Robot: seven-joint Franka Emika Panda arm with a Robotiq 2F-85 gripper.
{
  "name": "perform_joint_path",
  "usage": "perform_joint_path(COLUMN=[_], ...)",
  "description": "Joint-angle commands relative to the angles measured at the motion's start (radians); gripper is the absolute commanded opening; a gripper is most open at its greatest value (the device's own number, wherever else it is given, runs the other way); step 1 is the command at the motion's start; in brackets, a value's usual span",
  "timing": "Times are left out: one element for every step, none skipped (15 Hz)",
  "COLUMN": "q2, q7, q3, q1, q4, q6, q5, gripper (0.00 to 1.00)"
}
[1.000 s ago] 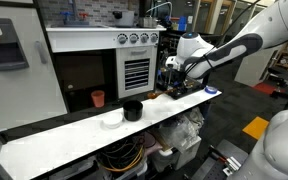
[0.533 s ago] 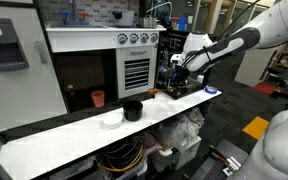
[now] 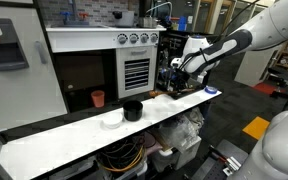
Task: Put the cup on the cabinet then use the wooden spoon to mix in the black mug
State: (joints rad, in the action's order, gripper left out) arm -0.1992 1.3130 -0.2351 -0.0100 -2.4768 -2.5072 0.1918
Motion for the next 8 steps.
perform_joint_path(q2=[0.071, 0.085, 0.099, 0.116, 0.131, 0.149, 0.164, 0.181], q7=[0.031, 0.031, 0.032, 0.032, 0.034, 0.035, 0.039, 0.037], q3=[0.017, 0.019, 0.020, 0.022, 0.023, 0.026, 0.029, 0.033], q1=[0.029, 0.031, 0.033, 0.035, 0.036, 0.037, 0.038, 0.039], q4=[0.033, 0.040, 0.046, 0.055, 0.063, 0.072, 0.079, 0.086], q6=[-0.023, -0.023, -0.023, -0.024, -0.025, -0.026, -0.026, -0.027], q5=[-0.025, -0.026, -0.028, -0.031, -0.037, -0.044, -0.053, -0.058], gripper=[0.04, 0.04, 0.04, 0.04, 0.04, 0.04, 0.04, 0.04])
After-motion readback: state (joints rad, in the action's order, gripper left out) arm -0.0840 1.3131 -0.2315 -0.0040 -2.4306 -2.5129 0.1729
